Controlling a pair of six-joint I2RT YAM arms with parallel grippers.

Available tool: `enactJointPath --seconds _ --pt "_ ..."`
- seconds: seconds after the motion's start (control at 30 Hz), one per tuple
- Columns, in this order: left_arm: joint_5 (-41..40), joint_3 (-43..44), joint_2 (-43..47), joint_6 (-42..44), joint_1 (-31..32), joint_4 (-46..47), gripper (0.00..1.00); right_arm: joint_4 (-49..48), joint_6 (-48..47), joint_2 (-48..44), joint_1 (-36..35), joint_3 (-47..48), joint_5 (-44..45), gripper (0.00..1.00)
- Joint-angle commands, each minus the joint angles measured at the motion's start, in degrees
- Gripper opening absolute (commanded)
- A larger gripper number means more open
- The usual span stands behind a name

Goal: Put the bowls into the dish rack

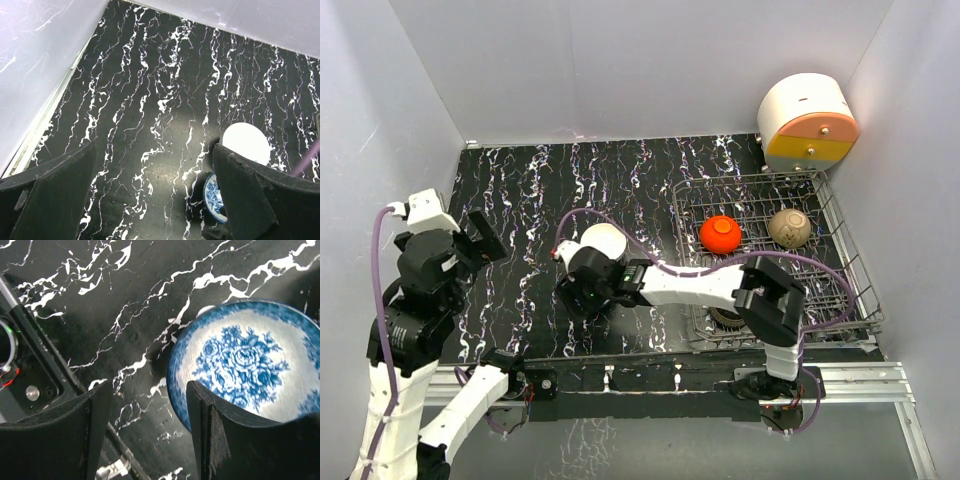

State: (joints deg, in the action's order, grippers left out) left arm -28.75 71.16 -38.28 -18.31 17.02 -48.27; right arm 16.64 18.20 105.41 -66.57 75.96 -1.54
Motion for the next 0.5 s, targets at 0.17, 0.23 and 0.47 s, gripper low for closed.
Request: enactJointPath --seconds 0.17,0.23,0.47 --pt "-1.85 1.88 3.71 0.7 0.21 -0.6 0.97 1.43 -3.08 7.69 -0.76 7.81 10.42 0.6" --pt "-2.2 1.75 4.28 0.81 0.21 -0.56 0.97 1.63 -3.56 8.61 -0.84 8.17 11.76 0.59" --pt "-2.45 0.94 5.14 0.64 0.21 -0.42 0.97 2.26 -4.69 9.87 -1.35 8.23 12.17 0.38"
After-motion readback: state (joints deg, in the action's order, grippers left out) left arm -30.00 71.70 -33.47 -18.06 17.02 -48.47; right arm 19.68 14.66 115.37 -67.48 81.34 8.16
